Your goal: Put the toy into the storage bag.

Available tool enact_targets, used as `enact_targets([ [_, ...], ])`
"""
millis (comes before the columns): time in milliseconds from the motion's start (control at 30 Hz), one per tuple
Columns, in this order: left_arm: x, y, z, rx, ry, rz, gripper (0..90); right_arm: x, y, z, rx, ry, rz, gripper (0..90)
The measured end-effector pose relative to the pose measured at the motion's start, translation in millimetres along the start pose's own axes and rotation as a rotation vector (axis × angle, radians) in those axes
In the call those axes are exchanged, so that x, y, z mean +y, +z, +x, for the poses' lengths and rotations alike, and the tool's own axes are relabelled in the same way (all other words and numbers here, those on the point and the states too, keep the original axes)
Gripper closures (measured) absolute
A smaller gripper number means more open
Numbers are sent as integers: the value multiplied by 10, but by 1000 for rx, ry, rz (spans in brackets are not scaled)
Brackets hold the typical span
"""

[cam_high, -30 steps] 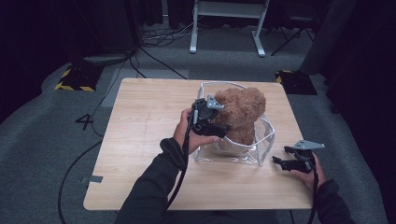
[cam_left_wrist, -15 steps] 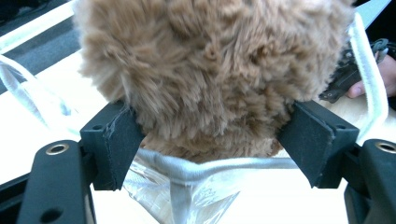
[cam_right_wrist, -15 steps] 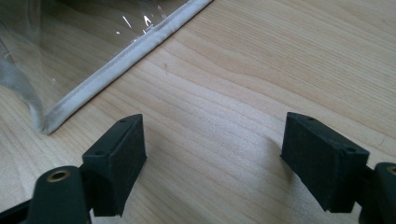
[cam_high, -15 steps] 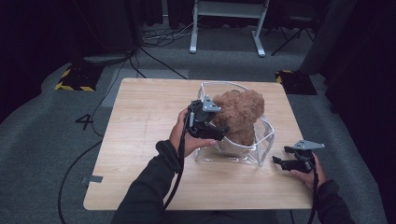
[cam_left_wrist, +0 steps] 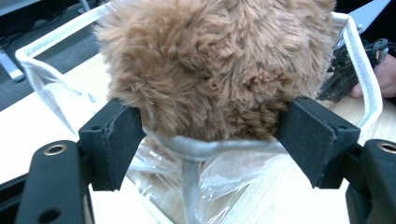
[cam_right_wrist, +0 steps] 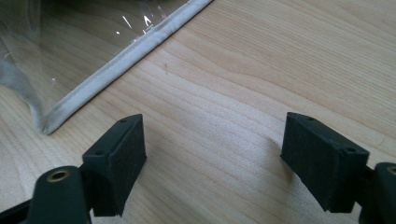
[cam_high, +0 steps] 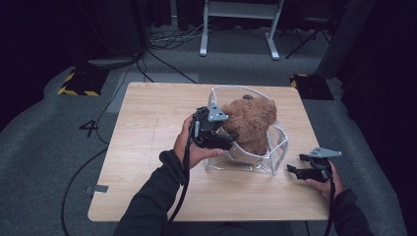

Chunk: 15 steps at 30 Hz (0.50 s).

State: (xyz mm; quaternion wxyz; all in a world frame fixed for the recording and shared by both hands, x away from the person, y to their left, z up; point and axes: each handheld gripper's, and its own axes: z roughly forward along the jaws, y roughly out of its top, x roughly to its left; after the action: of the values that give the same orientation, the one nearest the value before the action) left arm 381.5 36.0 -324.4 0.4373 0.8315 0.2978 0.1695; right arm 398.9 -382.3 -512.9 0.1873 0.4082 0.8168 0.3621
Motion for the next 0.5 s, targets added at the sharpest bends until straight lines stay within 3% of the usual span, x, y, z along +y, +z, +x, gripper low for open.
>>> enact_targets([
  [500,-94,-127,77,15,10,-23,224,0,0,1,0,0,0,216],
])
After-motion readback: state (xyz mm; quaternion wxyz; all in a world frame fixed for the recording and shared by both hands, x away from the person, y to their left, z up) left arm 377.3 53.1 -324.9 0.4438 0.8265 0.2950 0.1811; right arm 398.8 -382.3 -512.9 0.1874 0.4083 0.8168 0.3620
